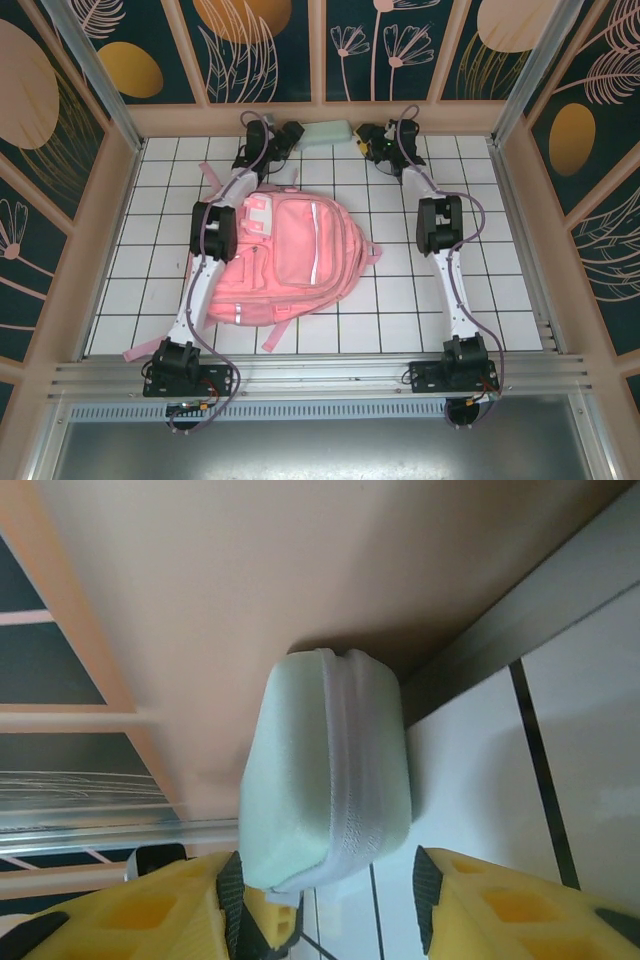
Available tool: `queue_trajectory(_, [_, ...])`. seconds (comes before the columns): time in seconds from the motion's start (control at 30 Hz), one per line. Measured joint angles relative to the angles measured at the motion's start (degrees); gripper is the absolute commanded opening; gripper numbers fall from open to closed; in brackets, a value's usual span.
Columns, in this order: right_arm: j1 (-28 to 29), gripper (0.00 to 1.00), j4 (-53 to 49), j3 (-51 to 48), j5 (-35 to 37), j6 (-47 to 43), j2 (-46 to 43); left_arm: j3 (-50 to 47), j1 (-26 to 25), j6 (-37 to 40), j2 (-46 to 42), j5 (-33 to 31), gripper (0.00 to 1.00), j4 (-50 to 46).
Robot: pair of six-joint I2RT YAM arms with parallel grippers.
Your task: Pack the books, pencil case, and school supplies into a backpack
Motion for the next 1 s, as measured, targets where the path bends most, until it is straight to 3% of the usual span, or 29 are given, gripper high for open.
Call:
queue_trajectory(0.17, [0.0,0.51,2.4,0.7,0.0,1.8,1.0,0.0,-1.0,-2.2,0.0,1.4,0.63,0.2])
queue_trajectory(0.6, [-1.6,0.48,6.9,-9.5,-1.8,2.1,-3.7,-1.7,-3.3,-1.2,-0.2,4.7,0.30,-1.9])
queue_trajectory(0.8, [-1.7,0.47,6.1,-10.6,-2.2,0.5,-4.6,-4.0,-5.8,-0.5,-1.6,7.1,0.28,-2.0])
queue_trajectory(1.0, [-2.3,0.46,5.2,-20.7,-2.1,-2.8,-11.0,-9.0,-8.8,0.8,-4.3,8.1,0.16,-3.8])
